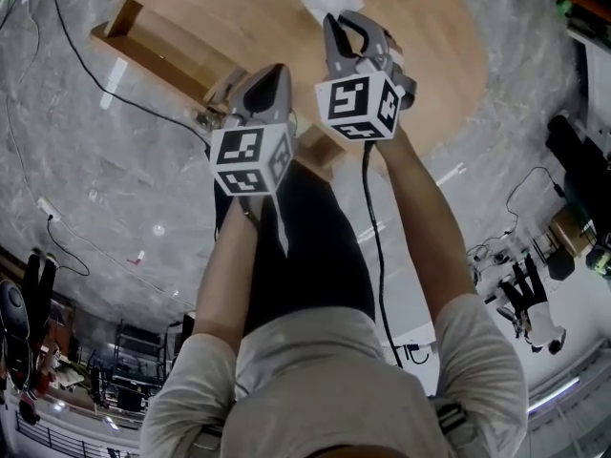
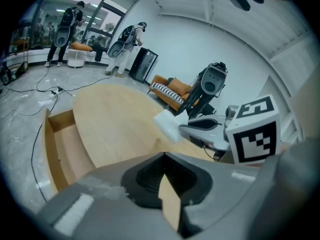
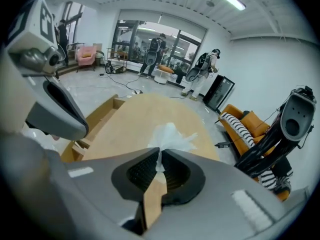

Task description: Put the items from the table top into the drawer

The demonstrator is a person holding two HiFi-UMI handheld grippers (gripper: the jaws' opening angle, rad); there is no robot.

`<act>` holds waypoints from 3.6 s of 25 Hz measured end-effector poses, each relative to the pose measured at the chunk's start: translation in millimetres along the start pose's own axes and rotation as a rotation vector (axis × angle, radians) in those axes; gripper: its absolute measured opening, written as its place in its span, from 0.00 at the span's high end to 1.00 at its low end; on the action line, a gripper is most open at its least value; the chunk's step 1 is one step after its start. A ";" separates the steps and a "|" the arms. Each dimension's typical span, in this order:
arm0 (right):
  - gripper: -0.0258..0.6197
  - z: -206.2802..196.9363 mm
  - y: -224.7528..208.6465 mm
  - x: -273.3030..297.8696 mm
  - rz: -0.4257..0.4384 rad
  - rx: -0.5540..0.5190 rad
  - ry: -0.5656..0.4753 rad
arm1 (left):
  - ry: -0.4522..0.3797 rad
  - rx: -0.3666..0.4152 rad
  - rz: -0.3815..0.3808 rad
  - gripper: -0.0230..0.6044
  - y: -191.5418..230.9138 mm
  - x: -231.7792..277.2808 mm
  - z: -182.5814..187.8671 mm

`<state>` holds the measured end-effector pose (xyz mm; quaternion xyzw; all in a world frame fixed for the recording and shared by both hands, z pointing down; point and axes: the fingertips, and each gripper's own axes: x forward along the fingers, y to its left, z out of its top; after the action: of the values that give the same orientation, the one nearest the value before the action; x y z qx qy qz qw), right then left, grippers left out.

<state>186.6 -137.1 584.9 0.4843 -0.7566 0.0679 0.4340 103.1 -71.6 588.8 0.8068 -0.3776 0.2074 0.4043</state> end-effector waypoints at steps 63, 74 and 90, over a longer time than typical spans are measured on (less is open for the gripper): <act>0.92 181.0 297.1 233.7 0.298 -0.104 0.074 | -0.032 -0.236 0.263 0.93 354.6 -121.6 2.4; 0.88 177.9 309.0 242.7 0.379 -0.033 0.095 | -0.050 -0.268 0.271 0.93 343.2 -131.7 -2.3; 0.73 251.0 264.5 119.2 0.438 0.026 -0.092 | -0.185 -0.347 0.338 0.93 284.9 -191.9 47.9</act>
<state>-189.6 -210.8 600.9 0.3168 -0.8618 0.1481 0.3675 -237.5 -136.1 579.1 0.6662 -0.5726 0.1294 0.4599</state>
